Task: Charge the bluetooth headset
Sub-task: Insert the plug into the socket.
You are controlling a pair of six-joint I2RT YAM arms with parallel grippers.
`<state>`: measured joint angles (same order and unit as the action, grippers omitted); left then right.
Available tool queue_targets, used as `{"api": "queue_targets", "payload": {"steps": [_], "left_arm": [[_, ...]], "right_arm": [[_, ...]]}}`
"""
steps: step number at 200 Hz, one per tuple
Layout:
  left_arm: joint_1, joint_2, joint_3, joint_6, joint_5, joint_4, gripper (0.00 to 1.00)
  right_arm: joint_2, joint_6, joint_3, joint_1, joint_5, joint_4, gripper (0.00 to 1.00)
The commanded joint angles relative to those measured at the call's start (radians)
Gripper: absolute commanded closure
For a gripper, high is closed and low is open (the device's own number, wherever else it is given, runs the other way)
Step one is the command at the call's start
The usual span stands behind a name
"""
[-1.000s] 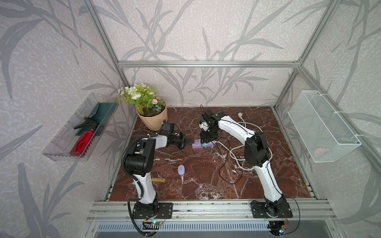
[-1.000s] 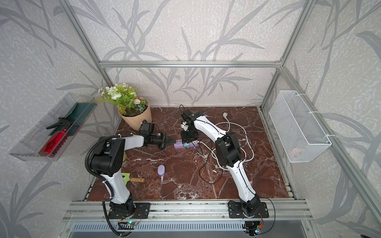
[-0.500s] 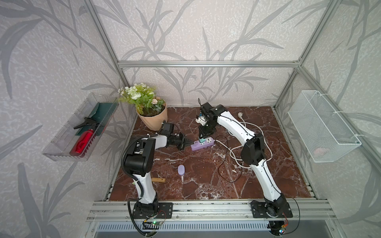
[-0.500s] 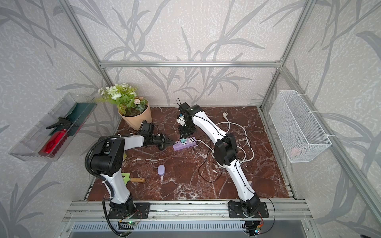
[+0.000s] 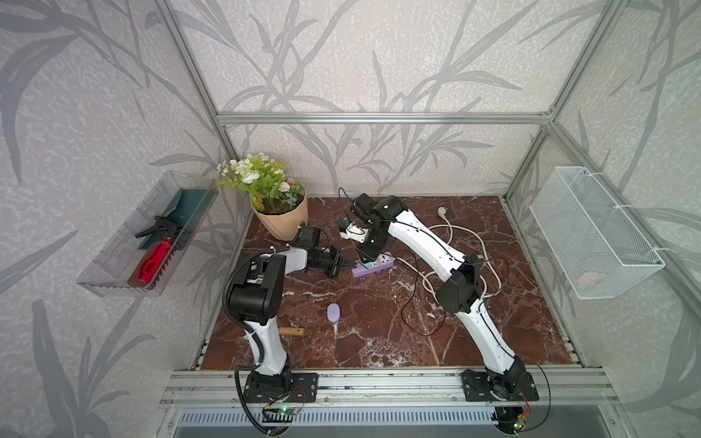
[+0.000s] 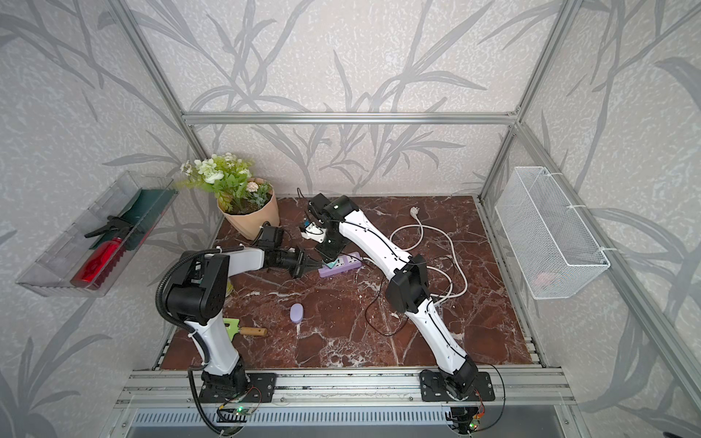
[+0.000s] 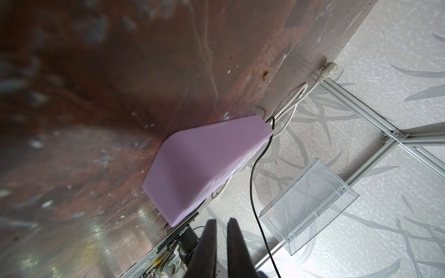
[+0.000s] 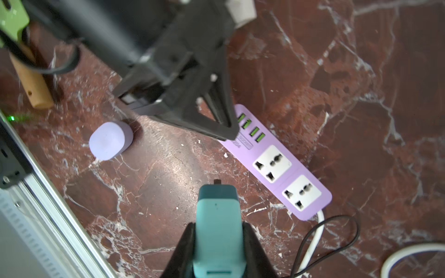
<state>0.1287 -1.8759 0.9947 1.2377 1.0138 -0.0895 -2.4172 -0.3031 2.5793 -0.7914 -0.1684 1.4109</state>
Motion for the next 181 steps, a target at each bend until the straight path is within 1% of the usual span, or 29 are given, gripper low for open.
{"api": "queue_targets", "payload": {"steps": [1, 17, 26, 55, 68, 89, 126, 156, 181], "left_arm": [[-0.016, 0.042, -0.034, -0.009, 0.023, -0.037, 0.88], [-0.025, 0.058, -0.046, -0.020, 0.014, -0.059, 0.88], [-0.029, 0.068, -0.047, -0.032, 0.005, -0.082, 0.88], [-0.039, 0.075, -0.036, -0.049, -0.010, -0.130, 0.88], [-0.041, 0.075, -0.035, -0.050, -0.014, -0.145, 0.87], [-0.046, 0.078, -0.032, -0.052, -0.022, -0.168, 0.87], [-0.055, 0.077, -0.010, -0.063, -0.048, -0.207, 0.88], [-0.054, 0.068, 0.003, -0.063, -0.059, -0.226, 0.88], [-0.055, 0.055, 0.014, -0.063, -0.066, -0.237, 0.87]], "right_arm": [[0.020, -0.241, -0.002, -0.002, 0.057, 0.001, 1.00], [0.027, -0.309, -0.017, -0.003, 0.111, -0.031, 1.00], [0.039, -0.357, -0.032, -0.001, 0.107, -0.042, 1.00], [0.104, -0.511, -0.186, 0.001, 0.141, -0.167, 1.00], [0.112, -0.559, -0.221, 0.006, 0.133, -0.199, 1.00], [0.079, -0.607, -0.191, 0.020, 0.098, -0.170, 1.00], [-0.012, -0.646, -0.070, 0.052, 0.067, -0.089, 1.00], [-0.044, -0.674, -0.060, 0.070, 0.069, -0.066, 1.00], [-0.053, -0.670, -0.053, 0.080, 0.038, -0.024, 1.00]]}}
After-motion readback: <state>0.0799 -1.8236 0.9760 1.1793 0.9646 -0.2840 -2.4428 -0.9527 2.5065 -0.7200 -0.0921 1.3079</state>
